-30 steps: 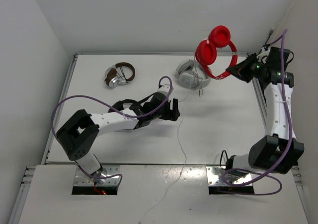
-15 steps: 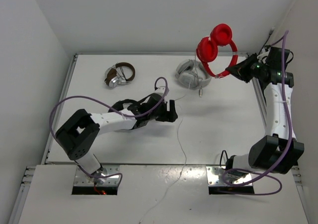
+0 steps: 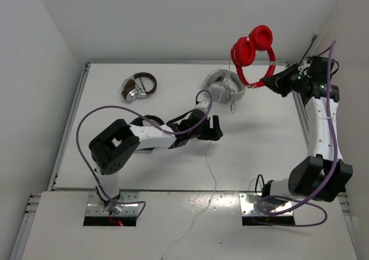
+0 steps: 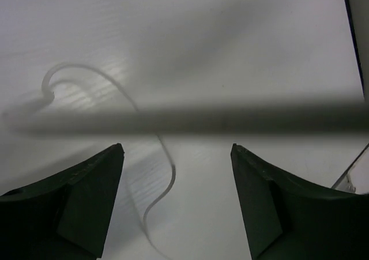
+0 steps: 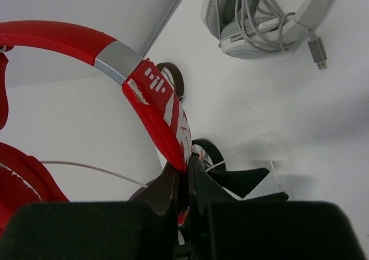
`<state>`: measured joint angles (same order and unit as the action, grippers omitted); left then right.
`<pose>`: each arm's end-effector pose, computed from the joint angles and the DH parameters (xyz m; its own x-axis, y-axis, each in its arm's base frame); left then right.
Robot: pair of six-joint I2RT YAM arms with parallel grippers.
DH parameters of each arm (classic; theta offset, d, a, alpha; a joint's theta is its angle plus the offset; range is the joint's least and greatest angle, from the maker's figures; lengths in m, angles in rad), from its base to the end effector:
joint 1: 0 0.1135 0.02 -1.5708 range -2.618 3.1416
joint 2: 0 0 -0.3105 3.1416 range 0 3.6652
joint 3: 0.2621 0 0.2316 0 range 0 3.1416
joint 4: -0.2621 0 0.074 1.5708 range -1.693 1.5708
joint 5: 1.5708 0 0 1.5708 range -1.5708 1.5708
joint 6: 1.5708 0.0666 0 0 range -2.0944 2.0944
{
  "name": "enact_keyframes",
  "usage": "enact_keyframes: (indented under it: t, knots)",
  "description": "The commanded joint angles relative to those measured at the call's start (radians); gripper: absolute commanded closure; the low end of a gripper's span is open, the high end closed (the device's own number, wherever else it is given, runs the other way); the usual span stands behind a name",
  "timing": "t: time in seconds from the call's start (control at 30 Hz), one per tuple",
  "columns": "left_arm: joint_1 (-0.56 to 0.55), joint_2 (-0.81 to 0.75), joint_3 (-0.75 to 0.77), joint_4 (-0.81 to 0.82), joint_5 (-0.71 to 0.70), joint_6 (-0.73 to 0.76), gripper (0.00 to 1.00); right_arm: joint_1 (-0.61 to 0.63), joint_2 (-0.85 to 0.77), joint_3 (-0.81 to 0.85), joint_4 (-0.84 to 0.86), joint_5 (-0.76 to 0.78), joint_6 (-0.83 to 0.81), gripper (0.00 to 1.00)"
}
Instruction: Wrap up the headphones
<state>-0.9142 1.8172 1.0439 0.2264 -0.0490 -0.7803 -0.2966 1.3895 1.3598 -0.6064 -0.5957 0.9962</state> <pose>0.2576 -0.3289 0.2282 -0.7642 -0.1595 -0.6250 0.3208 0.7466 -0.5828 0.2914 -0.0500 0.3955 -0.4680 0.8696 -0.1574 0.3738 0.3562 0.8564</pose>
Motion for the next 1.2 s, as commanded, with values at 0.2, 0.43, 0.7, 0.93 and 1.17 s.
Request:
enact_keyframes:
  t: [0.2, 0.43, 0.7, 0.93, 1.17]
  knots:
    - [0.003, 0.111, 0.139, 0.068, -0.069, 0.035, 0.38, 0.007, -0.056, 0.001, 0.073, -0.070, 0.053, 1.00]
    - [0.003, 0.111, 0.124, 0.031, -0.058, 0.044, 0.70, 0.007, -0.056, -0.008, 0.063, -0.070, 0.065, 1.00]
    - [0.003, 0.145, 0.105, 0.059, -0.048, 0.044, 0.60, -0.012, -0.066, -0.008, 0.063, -0.079, 0.074, 1.00]
    - [0.003, 0.174, 0.126, 0.059, -0.048, 0.053, 0.81, -0.012, -0.066, -0.018, 0.074, -0.090, 0.094, 1.00]
    - [0.003, 0.113, 0.104, 0.034, -0.009, 0.125, 1.00, -0.012, -0.066, -0.001, 0.040, 0.011, 0.030, 1.00]
